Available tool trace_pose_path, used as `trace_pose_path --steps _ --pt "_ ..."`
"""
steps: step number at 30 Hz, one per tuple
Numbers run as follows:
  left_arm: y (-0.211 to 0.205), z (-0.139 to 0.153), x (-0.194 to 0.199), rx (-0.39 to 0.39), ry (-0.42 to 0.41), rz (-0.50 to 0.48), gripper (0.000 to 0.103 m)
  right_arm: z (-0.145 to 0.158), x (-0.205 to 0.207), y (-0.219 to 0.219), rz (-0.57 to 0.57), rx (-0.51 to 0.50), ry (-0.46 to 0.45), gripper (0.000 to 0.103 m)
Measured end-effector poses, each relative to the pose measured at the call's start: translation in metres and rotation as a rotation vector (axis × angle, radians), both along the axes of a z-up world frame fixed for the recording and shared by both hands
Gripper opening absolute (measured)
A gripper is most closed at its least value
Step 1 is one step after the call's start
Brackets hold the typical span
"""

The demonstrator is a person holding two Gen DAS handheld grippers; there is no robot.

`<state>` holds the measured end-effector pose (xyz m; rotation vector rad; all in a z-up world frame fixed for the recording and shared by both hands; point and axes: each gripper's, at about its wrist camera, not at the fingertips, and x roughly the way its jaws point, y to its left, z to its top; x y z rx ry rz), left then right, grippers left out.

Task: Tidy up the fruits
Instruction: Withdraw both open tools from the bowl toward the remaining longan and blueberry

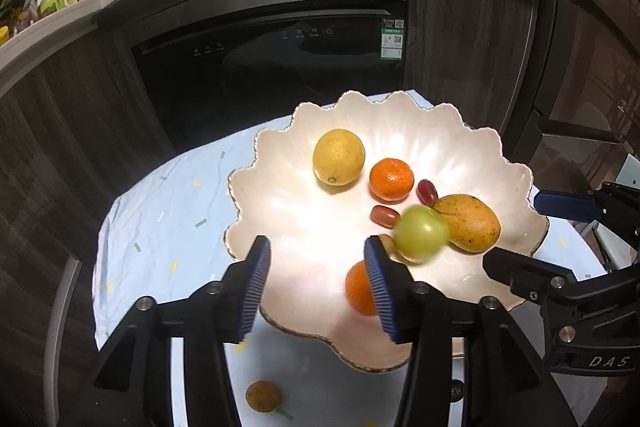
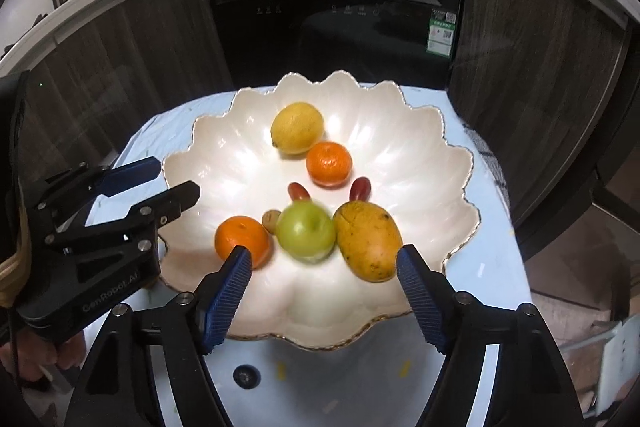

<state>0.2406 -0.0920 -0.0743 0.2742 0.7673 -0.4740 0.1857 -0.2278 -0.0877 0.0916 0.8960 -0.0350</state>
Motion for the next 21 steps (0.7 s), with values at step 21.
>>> trace_pose_path --steps 21 --pt "0.022 0.042 -0.028 0.001 -0.079 0.017 0.067 0.03 -0.022 0.011 -0.043 -0.008 -0.059 0.075"
